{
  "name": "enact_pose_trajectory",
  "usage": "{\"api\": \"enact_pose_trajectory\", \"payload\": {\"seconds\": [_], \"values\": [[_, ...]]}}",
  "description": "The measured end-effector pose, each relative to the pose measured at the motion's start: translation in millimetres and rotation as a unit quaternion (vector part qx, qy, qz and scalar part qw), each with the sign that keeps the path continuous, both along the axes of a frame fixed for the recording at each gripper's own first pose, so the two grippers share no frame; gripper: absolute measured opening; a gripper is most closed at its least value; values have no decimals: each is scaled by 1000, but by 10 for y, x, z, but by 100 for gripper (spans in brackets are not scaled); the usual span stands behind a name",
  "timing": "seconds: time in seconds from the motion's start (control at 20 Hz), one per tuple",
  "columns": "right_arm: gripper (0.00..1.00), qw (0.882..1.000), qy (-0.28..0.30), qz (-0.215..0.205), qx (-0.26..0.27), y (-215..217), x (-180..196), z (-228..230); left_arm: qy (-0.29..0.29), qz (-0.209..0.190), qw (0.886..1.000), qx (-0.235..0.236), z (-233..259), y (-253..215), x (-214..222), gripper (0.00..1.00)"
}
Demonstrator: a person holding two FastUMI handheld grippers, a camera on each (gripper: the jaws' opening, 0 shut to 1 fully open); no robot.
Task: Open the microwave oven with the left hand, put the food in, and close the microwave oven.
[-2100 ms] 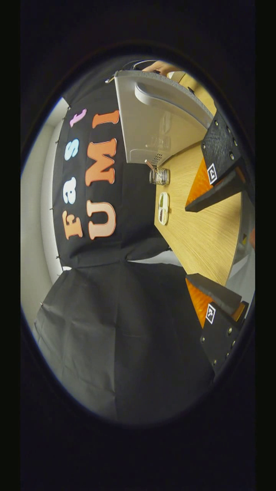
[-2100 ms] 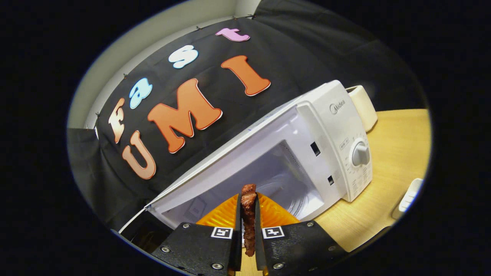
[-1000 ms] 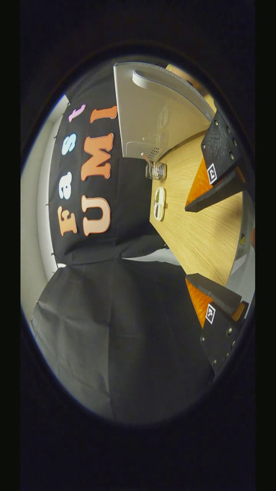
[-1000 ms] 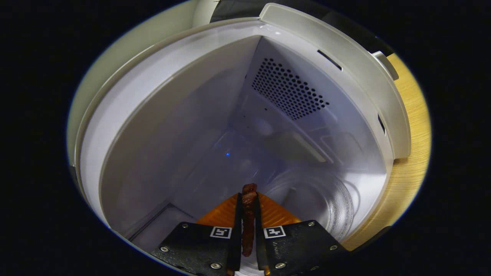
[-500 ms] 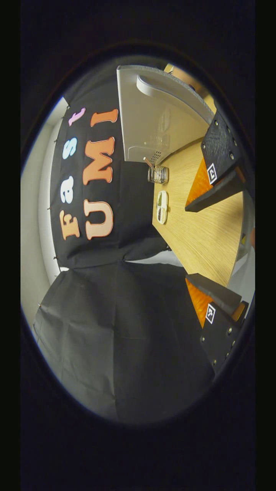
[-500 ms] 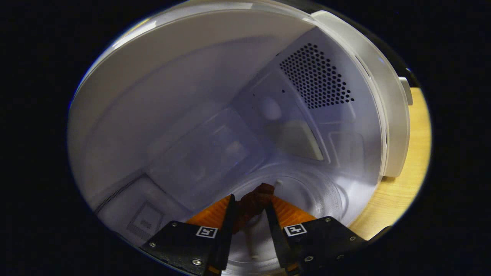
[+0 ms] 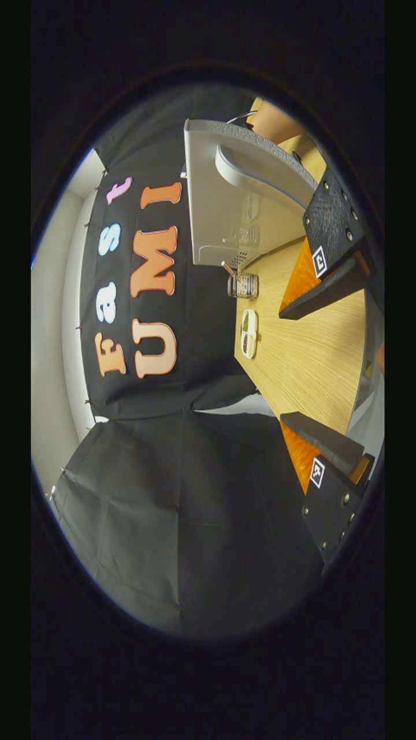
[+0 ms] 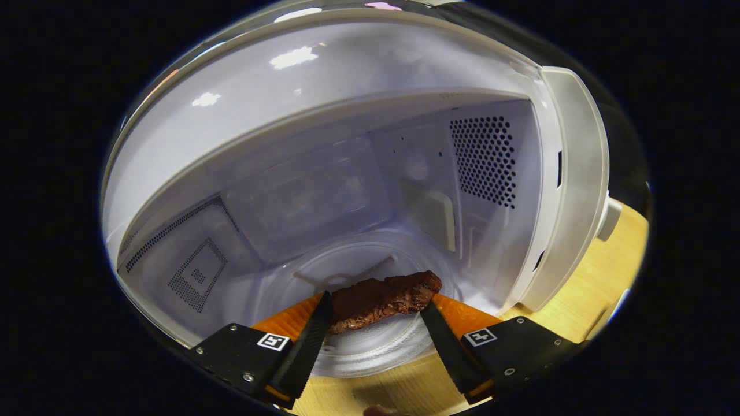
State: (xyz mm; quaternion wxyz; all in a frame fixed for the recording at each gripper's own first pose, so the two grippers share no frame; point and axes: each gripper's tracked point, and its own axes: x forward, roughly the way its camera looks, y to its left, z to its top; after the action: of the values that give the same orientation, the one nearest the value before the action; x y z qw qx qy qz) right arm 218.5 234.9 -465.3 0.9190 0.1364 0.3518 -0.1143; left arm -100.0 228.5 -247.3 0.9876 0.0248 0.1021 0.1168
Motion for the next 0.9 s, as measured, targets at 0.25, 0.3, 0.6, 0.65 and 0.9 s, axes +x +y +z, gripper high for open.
{"api": "enact_pose_trajectory", "payload": {"seconds": [0.25, 0.3, 0.6, 0.65, 0.9], "values": [[95, 997, 48, 53, -21, -31, -119, 75, 2, -6, 1000, -13, -16, -116, -76, 96], [95, 996, 53, 62, -30, -31, -139, 91, 1, -5, 1000, -14, -18, -127, -95, 96], [96, 993, 74, 72, -53, -40, -139, 182, 5, 1, 1000, -7, -21, -102, -168, 95], [96, 995, 53, 71, -49, 2, -32, 195, 4, 2, 1000, -8, -21, -90, -175, 97], [94, 994, 46, 97, 5, 429, -25, -11, 9, 6, 1000, -13, -54, -66, -191, 97]]}}
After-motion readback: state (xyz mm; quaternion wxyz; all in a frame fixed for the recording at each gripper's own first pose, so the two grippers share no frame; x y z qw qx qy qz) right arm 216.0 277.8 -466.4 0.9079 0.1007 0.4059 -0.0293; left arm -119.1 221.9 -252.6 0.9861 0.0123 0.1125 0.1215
